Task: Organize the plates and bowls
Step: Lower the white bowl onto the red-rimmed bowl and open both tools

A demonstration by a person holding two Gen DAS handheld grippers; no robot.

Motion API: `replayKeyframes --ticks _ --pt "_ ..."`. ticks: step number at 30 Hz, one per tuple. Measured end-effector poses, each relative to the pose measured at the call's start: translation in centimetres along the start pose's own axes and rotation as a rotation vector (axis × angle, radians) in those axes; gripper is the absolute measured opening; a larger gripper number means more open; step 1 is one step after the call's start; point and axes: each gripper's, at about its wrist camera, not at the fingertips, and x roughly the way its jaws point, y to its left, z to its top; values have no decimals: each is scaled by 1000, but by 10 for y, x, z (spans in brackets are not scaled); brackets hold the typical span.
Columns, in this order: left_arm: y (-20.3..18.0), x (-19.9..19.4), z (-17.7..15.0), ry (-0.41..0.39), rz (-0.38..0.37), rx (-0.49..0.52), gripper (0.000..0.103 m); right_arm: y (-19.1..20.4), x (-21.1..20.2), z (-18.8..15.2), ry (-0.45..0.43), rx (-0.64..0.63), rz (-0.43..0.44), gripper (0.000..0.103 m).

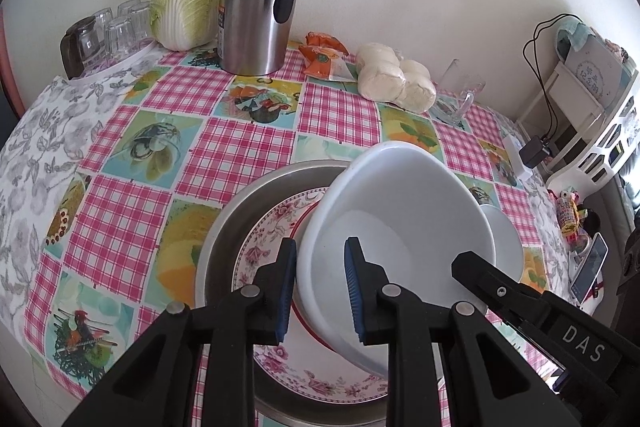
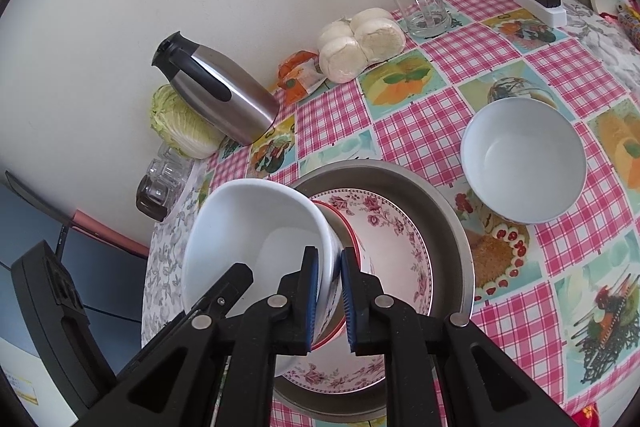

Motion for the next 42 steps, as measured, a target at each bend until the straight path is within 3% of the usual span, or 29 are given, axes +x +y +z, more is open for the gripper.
replayKeyframes --ticks 42 --pt "1 -2 3 15 -11 -12 43 7 -9 5 -17 -12 31 18"
